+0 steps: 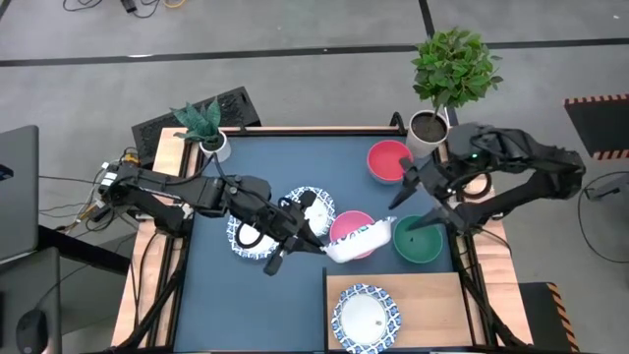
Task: Place and stack bowls onto a shelf
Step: Stack the white patterned bowl on the white patterned bowl on the shelf
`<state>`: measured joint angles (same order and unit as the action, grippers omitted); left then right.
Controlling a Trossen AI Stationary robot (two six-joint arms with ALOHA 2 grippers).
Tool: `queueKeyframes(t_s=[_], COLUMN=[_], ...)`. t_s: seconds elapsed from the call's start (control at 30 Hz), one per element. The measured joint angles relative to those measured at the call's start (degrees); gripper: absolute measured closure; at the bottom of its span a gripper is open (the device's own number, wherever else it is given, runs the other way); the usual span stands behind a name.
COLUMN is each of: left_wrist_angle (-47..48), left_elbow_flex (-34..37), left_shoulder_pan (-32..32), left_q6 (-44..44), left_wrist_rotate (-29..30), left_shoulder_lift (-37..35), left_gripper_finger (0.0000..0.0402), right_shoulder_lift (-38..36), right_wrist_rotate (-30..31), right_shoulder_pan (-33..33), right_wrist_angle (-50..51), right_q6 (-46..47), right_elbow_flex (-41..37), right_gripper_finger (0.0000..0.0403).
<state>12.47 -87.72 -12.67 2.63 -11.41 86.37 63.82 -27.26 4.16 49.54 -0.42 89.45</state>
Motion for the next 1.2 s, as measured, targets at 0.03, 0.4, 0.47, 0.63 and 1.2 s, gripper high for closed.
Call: queueKeyframes(t_s=[0.03,0.4,0.47,0.63,1.2], left_wrist_angle=[0.3,1.0,0.9,0.6,3.6], left_elbow_flex=[0.0,0.0,0.0,0.0,0.0], left_shoulder_pan=[0.0,0.0,0.0,0.0,0.1], left_q6=[0.0,0.0,0.0,0.0,-2.7], left_wrist_rotate=[0.1,1.4,1.4,1.6,8.7], left_shoulder_lift=[0.0,0.0,0.0,0.0,-0.1], left_gripper_finger=[0.04,0.04,0.04,0.04,0.0386], right_shoulder_lift=[0.5,3.0,3.7,5.5,8.1], right_wrist_rotate=[-0.9,-4.5,-4.5,-4.4,-6.3], right_shoulder_pan=[0.0,2.9,3.0,2.9,3.0], right_wrist_angle=[-0.6,-3.0,-3.6,-4.6,-3.1], right_q6=[-0.1,-4.6,-4.6,-4.6,-3.6], right_elbow_flex=[0.0,0.1,0.1,0.1,0.0], right_gripper_finger=[0.0103,0.0118,0.012,0.0124,0.0378])
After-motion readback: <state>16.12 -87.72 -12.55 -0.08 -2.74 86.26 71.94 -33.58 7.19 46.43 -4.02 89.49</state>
